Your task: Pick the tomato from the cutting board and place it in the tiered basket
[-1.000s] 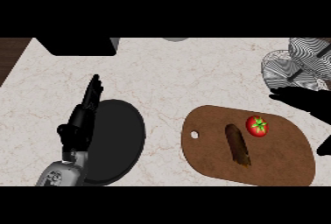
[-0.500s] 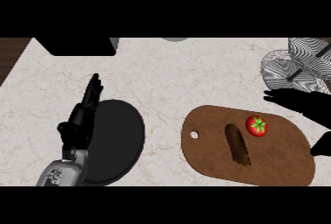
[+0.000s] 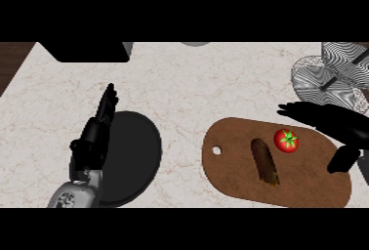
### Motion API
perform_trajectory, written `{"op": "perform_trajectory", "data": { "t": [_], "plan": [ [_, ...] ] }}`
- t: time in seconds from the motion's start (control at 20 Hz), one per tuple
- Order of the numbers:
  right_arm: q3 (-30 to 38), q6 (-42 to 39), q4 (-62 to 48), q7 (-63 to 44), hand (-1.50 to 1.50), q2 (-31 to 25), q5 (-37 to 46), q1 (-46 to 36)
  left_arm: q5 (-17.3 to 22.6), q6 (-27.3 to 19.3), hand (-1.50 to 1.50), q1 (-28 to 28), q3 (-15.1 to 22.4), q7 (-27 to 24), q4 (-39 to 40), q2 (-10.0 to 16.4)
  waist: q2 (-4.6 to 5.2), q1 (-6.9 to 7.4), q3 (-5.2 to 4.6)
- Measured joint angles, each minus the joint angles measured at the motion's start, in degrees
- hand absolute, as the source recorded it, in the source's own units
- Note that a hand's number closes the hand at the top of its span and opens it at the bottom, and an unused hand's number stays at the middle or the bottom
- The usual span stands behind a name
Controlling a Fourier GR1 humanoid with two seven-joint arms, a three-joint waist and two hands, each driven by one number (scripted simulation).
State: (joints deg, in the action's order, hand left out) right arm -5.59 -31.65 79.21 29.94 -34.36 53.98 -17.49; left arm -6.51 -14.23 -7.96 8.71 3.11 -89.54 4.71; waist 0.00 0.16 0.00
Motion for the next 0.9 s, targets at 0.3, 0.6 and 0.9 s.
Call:
{"op": "perform_trajectory", "data": {
  "t": [0.3, 0.6, 0.9],
  "plan": [
    [0.0, 0.7, -1.1, 0.3, -1.5, 1.8, 2.1, 0.4, -0.4, 1.0, 0.0, -1.3, -1.4, -0.5, 1.4, -0.6, 0.01, -0.07, 0.0],
    [-0.1, 1.3, -3.8, 1.1, -1.5, 4.0, 4.3, -0.5, -0.7, 2.0, 0.0, -1.0, -2.8, -2.1, 2.5, -0.9, 0.01, -0.04, 0.0],
    [0.5, 2.4, -5.8, 2.3, -1.5, 5.8, 6.0, -0.2, -0.6, 3.5, 0.0, 0.4, -3.6, -2.6, 1.5, -0.9, 0.0, -0.03, 0.0]
  ]
}}
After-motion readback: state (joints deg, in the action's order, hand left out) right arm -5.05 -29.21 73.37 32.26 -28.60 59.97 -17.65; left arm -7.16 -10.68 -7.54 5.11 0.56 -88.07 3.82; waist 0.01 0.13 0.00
